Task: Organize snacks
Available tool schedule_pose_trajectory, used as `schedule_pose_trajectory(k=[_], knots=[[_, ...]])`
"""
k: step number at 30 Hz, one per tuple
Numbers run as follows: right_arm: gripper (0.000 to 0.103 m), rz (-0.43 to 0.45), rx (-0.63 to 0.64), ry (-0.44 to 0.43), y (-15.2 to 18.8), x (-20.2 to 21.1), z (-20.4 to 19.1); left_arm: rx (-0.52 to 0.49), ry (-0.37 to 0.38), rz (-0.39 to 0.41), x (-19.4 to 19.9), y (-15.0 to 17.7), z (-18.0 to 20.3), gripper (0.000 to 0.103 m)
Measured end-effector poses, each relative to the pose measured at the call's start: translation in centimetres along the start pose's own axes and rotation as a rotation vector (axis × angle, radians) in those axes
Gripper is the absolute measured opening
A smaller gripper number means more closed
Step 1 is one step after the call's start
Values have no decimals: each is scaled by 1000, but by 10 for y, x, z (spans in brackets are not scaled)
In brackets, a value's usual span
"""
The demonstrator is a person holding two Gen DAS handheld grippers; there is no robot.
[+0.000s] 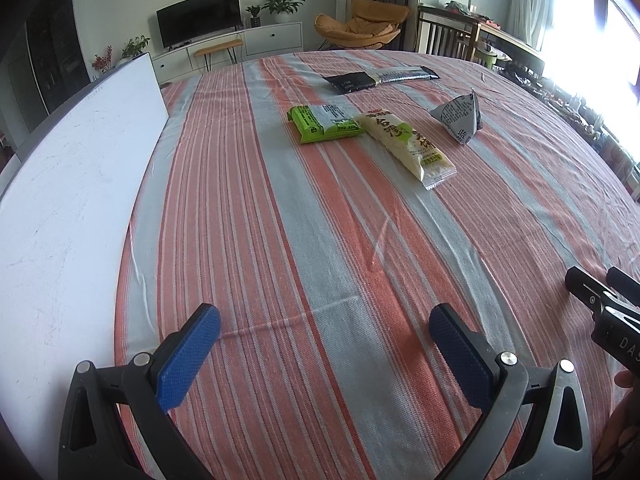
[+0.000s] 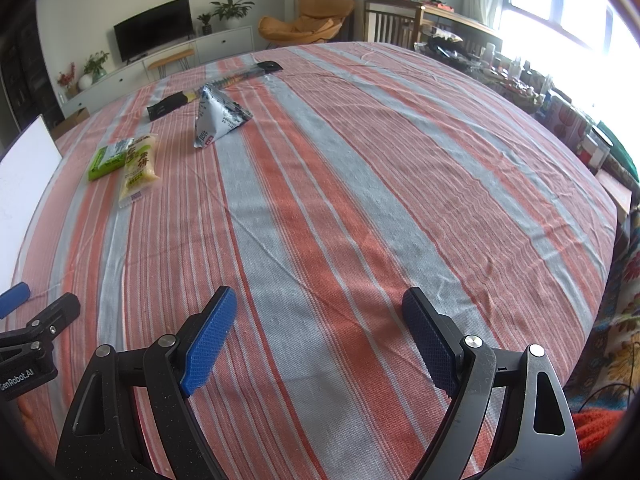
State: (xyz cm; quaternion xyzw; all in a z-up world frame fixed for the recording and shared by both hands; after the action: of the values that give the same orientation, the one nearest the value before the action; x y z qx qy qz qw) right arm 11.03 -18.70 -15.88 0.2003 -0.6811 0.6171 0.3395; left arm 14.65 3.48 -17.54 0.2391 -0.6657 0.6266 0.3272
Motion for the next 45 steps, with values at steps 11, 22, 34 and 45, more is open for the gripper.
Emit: schedule_pose_trajectory(k=[11, 22, 34, 45], knots=[[87, 0, 0, 0, 0, 0, 0, -22, 14, -1, 8, 9, -4, 103], [87, 32, -137, -247, -21, 13, 0, -20, 14, 0, 8, 8, -4, 103], [84, -151, 270, -324, -83, -69, -149, -20, 14, 0, 8, 8, -4, 103], [30, -156, 330, -348, -66, -64, -151, -20, 13, 1, 9, 8, -3, 103]])
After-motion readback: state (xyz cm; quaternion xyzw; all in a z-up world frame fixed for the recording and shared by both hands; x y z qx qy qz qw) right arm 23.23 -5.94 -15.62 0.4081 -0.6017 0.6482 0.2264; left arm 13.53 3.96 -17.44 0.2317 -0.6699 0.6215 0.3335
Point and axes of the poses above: each gripper's, at about its wrist camera, not at the fingertips, and x roughly against the way its jaws point, z to its right, y to its underside, the point moved 6 cm from there along -x, roughly the way its jaws point, and after that the axes turned 7 degrees about z, right-handed, at the moved point
